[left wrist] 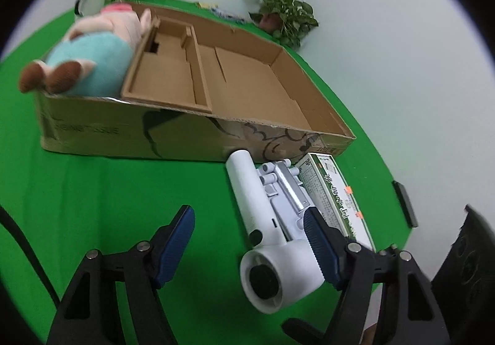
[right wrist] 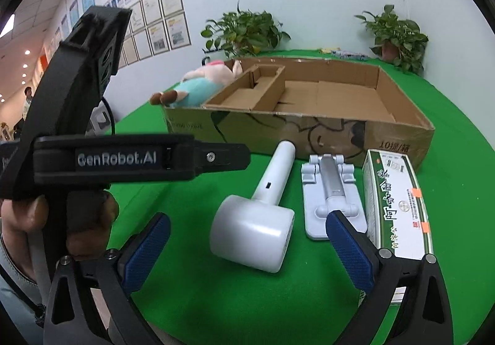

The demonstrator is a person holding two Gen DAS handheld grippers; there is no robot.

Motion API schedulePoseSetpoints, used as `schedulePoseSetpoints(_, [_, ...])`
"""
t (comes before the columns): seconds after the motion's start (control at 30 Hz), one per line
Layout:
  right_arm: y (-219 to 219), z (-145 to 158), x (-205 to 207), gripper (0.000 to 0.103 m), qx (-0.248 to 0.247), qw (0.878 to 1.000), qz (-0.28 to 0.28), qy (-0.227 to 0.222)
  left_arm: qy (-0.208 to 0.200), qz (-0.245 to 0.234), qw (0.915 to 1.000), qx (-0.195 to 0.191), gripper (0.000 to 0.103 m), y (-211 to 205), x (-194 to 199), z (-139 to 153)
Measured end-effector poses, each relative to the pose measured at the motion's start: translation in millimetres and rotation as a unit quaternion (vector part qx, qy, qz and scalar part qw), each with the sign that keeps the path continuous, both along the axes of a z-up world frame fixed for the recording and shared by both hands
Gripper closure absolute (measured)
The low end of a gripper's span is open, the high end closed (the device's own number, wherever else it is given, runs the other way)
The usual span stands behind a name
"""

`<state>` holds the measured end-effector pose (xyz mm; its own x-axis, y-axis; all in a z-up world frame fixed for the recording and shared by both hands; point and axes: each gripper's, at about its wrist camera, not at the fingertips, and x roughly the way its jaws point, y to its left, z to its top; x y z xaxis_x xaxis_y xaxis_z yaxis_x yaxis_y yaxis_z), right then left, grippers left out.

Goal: Organize objects
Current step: 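Grasp the white handheld fan by its head with the right gripper, then lift the white fan upright toward the box with the right gripper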

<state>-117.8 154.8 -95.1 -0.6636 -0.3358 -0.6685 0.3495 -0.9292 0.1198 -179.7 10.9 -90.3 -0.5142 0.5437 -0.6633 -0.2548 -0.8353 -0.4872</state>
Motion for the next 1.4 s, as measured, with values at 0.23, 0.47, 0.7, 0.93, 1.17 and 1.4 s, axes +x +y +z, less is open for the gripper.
schedulePoseSetpoints(0.23, [-2.4,-15.5,-4.6,0.044,0.008,1.0,0.001,-0.031,-0.06,-0.057,0.9963,0.022,0.051,17.0,-14.4,-23.3])
schedulePoseSetpoints(0.47, [0.5,-14.1,34.0,0.042,-0.011,0.998,0.027,-0.062,-0.088,-0.086,0.9922,0.022,0.051,20.5,27.1,-33.0])
schedulePoseSetpoints(0.7, [-11.9,-15.3,25.2,0.034,0.009,0.998,0.02,-0.061,-0.109,-0.062,0.9919,0.017,0.063,19.3,5.4,-36.0])
schedulePoseSetpoints(0.93, [-12.2,-17.0,28.1,0.041,0.02,0.998,0.004,-0.063,-0.117,-0.06,0.991,0.026,0.066,16.8,9.8,-39.5])
schedulePoseSetpoints(1.17, [-12.5,-11.1,34.2,0.042,0.016,0.999,-0.002,-0.049,-0.096,-0.054,0.9937,0.022,0.067,17.1,17.8,-24.5])
schedulePoseSetpoints(1.4, [-12.5,9.7,39.4,0.042,0.005,1.0,-0.006,-0.019,-0.046,-0.048,0.9978,0.005,0.07,12.4,19.4,10.5])
